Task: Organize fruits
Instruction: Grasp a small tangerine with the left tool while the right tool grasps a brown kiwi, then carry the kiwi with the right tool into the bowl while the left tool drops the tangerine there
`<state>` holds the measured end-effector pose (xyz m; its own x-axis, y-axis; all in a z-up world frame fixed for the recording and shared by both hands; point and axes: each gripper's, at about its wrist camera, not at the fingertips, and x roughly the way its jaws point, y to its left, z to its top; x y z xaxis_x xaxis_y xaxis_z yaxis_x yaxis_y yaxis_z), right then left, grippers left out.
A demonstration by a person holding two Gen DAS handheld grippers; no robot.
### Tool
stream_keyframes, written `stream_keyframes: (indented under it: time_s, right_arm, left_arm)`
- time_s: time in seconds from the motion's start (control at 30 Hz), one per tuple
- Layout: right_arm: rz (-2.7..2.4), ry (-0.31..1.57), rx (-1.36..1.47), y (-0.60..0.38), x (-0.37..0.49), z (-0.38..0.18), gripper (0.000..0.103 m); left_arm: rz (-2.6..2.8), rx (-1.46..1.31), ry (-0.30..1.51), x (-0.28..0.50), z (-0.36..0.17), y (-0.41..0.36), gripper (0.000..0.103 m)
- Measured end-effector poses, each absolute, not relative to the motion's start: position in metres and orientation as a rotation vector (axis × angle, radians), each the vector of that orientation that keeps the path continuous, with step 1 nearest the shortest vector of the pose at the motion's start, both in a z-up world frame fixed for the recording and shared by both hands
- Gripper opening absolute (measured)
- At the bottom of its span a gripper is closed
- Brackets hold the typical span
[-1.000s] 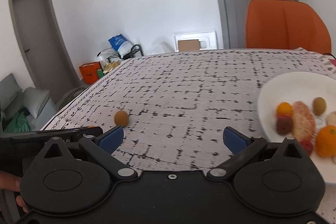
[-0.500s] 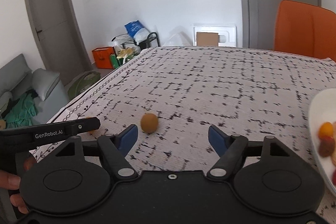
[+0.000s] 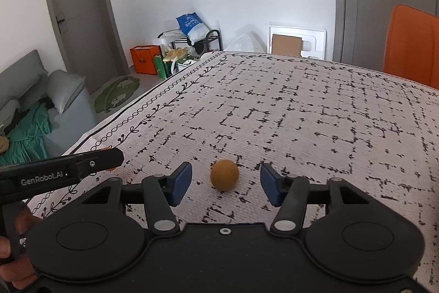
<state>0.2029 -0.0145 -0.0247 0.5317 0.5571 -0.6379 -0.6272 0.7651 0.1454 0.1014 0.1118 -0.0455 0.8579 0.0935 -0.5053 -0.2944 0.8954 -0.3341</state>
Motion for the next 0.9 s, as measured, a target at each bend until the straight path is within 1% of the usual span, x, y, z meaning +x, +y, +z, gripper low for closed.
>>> stream_keyframes:
  time_s: [0.07, 0.1, 0.13, 0.17, 0.2, 0.43, 0.9]
  right_arm:
    - [0.718, 0.719, -0.12, -0.009, 0.204, -0.027, 0.051]
    - [0.719, 0.722, -0.132, -0.006, 0.205, -0.029, 0.042]
    - [0.716, 0.732, -0.142, -0.004, 0.207, -0.031, 0.029]
    - [0.714, 0.744, -0.139, -0.004, 0.209, -0.033, 0.025]
    - [0.711, 0.756, -0.128, -0.006, 0.211, -0.034, 0.024]
    - [0.685, 0.73, -0.087, -0.033, 0.195, -0.023, 0.023]
    - [0.588, 0.637, 0.01, -0.097, 0.18, -0.002, 0.023]
  left_arm:
    - [0.21, -0.414, 0.503, 0.101, -0.045, 0.112, 0.022]
    - [0.211, -0.412, 0.503, 0.101, -0.045, 0.112, 0.022]
    - [0.212, -0.409, 0.503, 0.1, -0.044, 0.112, 0.022]
    - [0.214, -0.402, 0.501, 0.099, -0.042, 0.111, 0.022]
    - [0.215, -0.395, 0.5, 0.099, -0.042, 0.11, 0.022]
    - [0.202, -0.365, 0.493, 0.095, -0.03, 0.102, 0.022]
    - [0.072, -0.278, 0.491, 0.112, -0.012, 0.043, 0.022]
